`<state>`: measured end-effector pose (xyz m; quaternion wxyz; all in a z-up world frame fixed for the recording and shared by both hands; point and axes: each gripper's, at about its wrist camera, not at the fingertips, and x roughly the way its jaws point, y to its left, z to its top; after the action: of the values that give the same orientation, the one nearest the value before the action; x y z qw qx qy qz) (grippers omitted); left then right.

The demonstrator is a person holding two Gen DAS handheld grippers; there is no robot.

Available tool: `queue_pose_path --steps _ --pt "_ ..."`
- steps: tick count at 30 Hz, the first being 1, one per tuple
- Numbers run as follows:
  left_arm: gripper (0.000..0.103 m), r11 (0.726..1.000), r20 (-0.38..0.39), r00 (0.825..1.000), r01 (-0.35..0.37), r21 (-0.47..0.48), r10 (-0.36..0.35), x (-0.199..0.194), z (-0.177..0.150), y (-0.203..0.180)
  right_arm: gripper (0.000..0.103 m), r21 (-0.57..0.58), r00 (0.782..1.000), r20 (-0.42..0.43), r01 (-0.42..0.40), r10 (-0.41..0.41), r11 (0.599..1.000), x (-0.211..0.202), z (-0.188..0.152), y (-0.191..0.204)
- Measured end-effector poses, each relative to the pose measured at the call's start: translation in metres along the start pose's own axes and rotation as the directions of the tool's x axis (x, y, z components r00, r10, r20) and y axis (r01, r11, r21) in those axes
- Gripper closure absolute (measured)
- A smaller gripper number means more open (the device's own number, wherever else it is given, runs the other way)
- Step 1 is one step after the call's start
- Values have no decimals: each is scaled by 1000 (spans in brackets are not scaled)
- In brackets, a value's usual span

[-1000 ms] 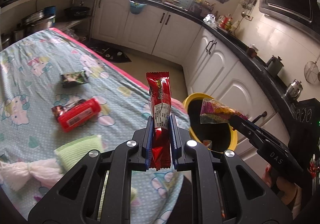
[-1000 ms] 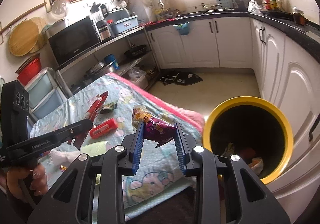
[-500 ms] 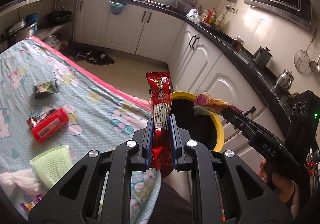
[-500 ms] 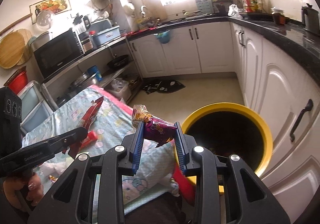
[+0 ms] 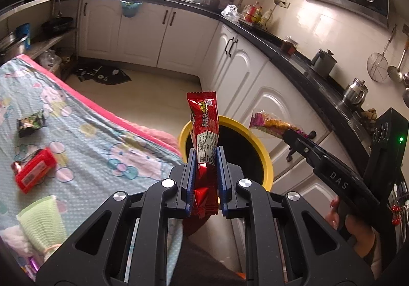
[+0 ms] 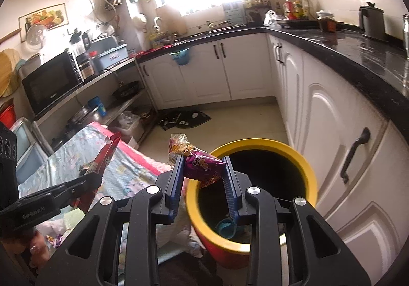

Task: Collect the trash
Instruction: 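Carry candy bar in left gripper while right carries purple wrapper to yellow bin, then open the right gripper over the bin while the left gripper releases the candy bar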

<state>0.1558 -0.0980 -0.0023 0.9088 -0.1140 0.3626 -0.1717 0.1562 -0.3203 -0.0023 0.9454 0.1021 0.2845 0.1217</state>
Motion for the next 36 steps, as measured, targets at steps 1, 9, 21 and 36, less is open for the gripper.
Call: queue_pose_path --steps 1,9,21,36 --pt "93 1000 -4 1000 4 2 -4 3 0 -2 74 2 1000 2 13 -13 1000 0 0 -3" --pt "93 999 -37 999 25 19 -25 27 0 -17 74 18 996 -1 87 -87 996 5 -4 -23" --pt "93 999 -89 995 35 20 -34 65 2 -26 74 32 980 -27 196 -195 980 23 -16 -47" --pt "92 999 -153 987 48 25 -44 107 7 -37 74 41 964 -118 246 -240 968 55 -41 -70"
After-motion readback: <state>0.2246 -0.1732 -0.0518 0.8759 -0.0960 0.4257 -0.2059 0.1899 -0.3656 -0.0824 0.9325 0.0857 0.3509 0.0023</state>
